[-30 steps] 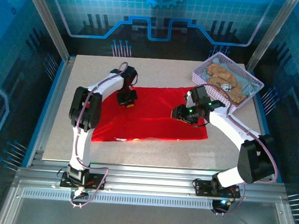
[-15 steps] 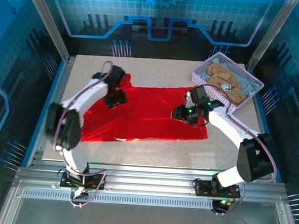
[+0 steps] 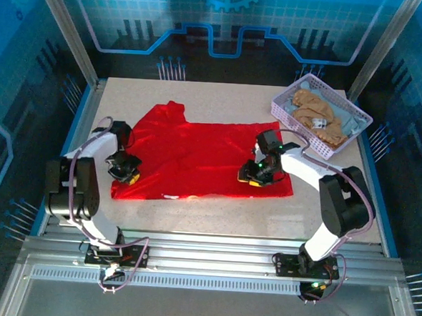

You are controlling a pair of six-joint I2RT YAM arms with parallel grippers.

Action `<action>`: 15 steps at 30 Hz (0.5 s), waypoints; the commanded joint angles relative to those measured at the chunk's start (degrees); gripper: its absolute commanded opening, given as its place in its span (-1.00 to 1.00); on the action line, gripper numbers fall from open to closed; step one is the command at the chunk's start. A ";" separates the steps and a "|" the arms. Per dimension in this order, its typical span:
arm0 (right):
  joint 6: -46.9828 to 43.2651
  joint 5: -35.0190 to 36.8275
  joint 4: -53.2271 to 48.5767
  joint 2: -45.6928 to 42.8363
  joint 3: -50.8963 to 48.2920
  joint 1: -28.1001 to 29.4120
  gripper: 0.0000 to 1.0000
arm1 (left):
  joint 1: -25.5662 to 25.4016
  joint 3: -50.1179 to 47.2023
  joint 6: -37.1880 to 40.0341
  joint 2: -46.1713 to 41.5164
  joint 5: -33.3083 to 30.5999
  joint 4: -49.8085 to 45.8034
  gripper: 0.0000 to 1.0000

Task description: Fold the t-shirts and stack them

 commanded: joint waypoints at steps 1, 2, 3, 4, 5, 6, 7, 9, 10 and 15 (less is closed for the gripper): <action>-1.71 3.96 -7.10 3.35 1.94 -0.72 -0.13 | 1.87 2.25 2.21 4.36 -4.27 0.31 -0.77; -1.88 4.93 -8.37 4.39 2.33 -0.87 -0.13 | 2.10 3.53 3.12 5.74 -5.96 0.27 -0.78; -2.02 6.06 -9.92 5.74 2.79 -1.00 -0.13 | 2.39 5.09 4.57 7.27 -7.45 0.43 -0.78; -2.27 6.75 -11.06 6.96 3.17 -1.18 -0.13 | 2.57 6.50 5.71 8.95 -8.72 0.19 -0.78; -2.58 7.44 -12.27 8.33 3.58 -1.31 -0.13 | 2.89 8.57 6.79 10.93 -9.91 -0.57 -0.79; -2.59 8.13 -13.32 9.49 3.89 -1.51 -0.14 | 3.27 10.44 7.92 12.99 -10.83 -1.31 -0.79; -2.59 8.69 -13.87 10.23 3.94 -1.72 -0.14 | 3.58 12.03 8.82 14.60 -11.60 -1.80 -0.80; -2.64 9.11 -14.01 10.84 3.69 -1.83 -0.14 | 4.08 14.84 10.62 17.09 -13.87 -2.64 -0.80; -2.24 9.49 -14.35 10.95 3.80 -1.66 -0.14 | 4.25 15.76 11.37 17.89 -14.74 -2.73 -0.80; -1.32 11.08 -15.42 11.88 4.79 -0.77 -0.15 | 4.62 18.89 14.54 19.55 -18.89 -4.34 -0.80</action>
